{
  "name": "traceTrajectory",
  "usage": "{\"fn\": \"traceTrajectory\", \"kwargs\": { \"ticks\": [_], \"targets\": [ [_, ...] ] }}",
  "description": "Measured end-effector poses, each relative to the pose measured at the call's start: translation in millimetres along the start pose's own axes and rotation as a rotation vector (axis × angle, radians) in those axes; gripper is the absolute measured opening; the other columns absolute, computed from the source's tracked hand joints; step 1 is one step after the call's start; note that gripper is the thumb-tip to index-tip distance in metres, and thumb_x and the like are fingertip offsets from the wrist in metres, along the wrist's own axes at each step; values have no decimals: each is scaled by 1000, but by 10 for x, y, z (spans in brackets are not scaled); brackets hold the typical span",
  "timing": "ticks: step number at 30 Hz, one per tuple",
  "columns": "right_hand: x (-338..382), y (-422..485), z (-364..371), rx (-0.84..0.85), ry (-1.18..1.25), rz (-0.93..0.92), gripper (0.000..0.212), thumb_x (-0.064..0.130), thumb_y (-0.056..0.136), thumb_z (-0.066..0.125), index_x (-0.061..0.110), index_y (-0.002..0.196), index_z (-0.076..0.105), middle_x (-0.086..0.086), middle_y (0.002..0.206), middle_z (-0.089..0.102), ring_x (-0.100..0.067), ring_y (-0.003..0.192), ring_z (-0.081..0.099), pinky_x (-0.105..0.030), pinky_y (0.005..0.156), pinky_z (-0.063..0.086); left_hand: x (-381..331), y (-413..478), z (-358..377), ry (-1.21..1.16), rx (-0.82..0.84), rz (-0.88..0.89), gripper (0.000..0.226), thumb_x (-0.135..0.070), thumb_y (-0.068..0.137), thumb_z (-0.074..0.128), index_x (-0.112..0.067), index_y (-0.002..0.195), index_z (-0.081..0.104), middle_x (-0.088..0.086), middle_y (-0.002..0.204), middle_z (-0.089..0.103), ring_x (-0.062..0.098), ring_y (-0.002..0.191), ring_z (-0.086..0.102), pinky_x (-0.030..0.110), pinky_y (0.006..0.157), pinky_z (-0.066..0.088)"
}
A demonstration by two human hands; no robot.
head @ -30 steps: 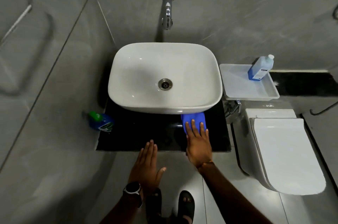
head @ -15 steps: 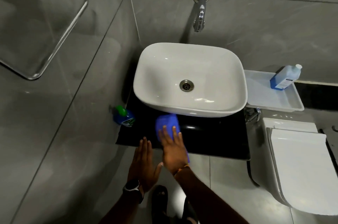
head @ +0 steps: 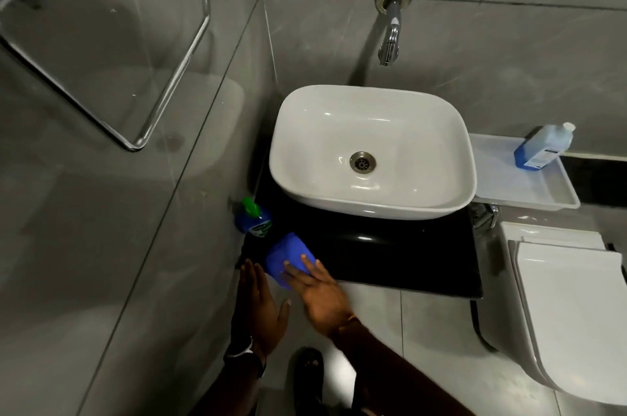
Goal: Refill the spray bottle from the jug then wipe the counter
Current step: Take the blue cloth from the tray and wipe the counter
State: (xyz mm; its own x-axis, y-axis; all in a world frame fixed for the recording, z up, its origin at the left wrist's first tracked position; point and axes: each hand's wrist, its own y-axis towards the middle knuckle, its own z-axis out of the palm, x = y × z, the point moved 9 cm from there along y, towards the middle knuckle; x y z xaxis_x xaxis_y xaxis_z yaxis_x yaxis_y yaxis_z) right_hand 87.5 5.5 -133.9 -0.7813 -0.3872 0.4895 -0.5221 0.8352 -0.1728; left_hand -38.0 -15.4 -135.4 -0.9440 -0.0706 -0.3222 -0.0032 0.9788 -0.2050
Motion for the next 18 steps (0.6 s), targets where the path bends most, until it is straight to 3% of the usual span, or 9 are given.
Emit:
{"fn": "traceTrajectory", "kwargs": {
  "ticks": [4,6,9,12,15,18],
  "targets": [
    [-86,126,-106,-19,2,123,73,14,92,37,32,161,20,13,169,8,-25,157,-8,-40,127,-12,5,36,-71,10,29,-11,95,-49,87,47,5,153,5,21,163,-3,39,154,3,48,126,8],
    [169,249,16,6,39,81,75,13,91,45,30,161,23,9,169,12,-29,157,-6,-42,125,-12,4,38,-92,4,25,3,93,-53,85,37,6,152,10,24,163,2,41,154,6,46,126,5],
    [233,18,-4,-62,37,-57,71,4,87,51,24,154,42,6,163,33,-31,154,14,-53,125,9,45,-8,-122,1,-6,-1,92,-48,82,42,8,151,17,26,162,10,43,152,15,47,123,8],
    [-268,-365,-224,-171,-23,22,75,1,78,52,21,150,49,4,159,39,-32,150,29,-56,121,27,81,-28,-85,-51,-29,22,94,-50,80,40,8,151,19,26,162,13,40,151,17,47,122,12],
    [-530,-220,-346,-154,61,228,82,2,81,49,29,157,32,13,165,18,-25,157,5,-43,129,7,84,-6,-45,-66,-23,7,98,-52,77,39,8,151,17,26,163,11,40,152,16,48,122,13],
    [-231,-110,-162,-51,14,93,82,5,83,47,28,159,29,11,166,19,-26,156,0,-45,128,-2,58,-5,-13,-62,-32,-10,98,-52,78,39,8,152,15,27,163,10,41,152,16,51,122,17]
  ]
}}
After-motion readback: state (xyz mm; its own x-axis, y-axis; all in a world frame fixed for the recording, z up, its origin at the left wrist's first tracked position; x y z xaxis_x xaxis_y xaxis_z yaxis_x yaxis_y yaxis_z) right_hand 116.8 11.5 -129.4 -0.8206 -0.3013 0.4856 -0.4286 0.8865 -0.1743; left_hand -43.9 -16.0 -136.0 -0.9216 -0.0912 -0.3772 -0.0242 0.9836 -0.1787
